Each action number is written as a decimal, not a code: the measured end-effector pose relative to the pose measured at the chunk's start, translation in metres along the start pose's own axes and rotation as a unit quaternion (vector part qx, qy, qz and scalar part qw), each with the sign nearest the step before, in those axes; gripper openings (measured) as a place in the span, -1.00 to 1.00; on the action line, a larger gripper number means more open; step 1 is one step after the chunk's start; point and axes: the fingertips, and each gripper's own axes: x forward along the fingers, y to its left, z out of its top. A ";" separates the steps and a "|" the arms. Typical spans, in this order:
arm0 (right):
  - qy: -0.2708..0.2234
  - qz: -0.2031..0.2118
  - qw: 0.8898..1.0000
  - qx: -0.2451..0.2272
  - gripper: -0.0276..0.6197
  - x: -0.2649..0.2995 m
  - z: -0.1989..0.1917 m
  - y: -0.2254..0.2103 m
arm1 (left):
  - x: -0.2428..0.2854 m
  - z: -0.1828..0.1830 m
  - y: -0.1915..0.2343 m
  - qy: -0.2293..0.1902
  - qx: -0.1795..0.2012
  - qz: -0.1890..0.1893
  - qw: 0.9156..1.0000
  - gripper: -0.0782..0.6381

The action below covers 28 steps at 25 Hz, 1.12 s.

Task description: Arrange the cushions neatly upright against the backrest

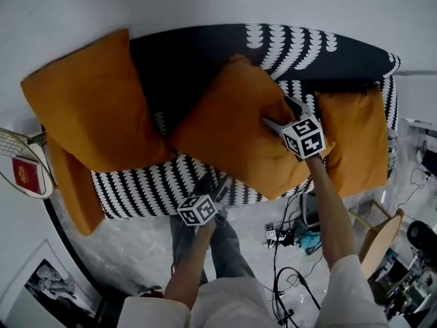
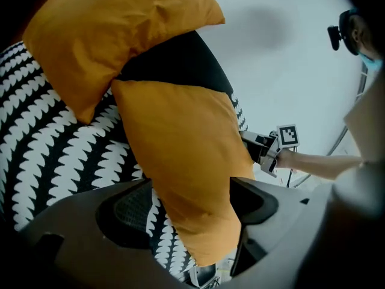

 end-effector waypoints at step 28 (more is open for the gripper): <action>-0.065 0.005 0.998 0.011 -0.72 -0.050 0.007 0.016 | 0.009 0.008 -0.057 0.029 0.060 -0.076 0.995 -0.46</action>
